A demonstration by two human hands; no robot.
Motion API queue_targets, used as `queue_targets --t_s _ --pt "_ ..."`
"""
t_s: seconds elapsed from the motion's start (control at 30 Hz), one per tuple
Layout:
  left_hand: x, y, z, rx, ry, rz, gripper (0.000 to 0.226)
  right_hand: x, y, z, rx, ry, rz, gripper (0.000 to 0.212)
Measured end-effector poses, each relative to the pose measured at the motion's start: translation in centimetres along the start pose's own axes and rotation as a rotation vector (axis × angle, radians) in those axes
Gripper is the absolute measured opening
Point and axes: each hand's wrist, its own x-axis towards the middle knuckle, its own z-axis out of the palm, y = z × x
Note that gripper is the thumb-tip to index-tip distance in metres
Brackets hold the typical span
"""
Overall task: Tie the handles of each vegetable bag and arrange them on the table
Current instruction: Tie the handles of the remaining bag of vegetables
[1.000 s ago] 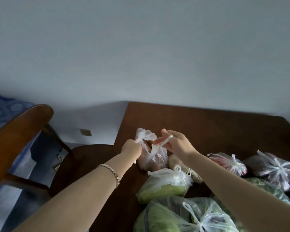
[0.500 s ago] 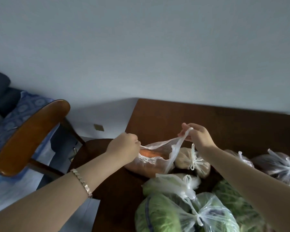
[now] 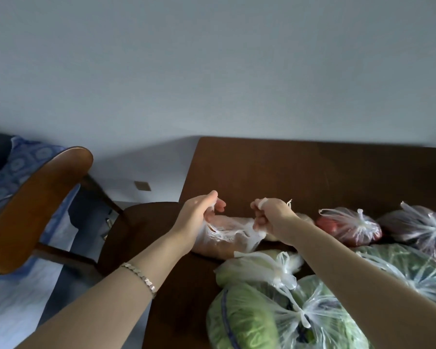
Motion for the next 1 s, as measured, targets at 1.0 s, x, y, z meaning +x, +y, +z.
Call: queue_targets --t_s 1.0 --pt "0.3 -3.4 1.4 0.673 0.028 0.369 0.031 0.4 3.5 1.7 -0.233 0.179 -0.397 0.007"
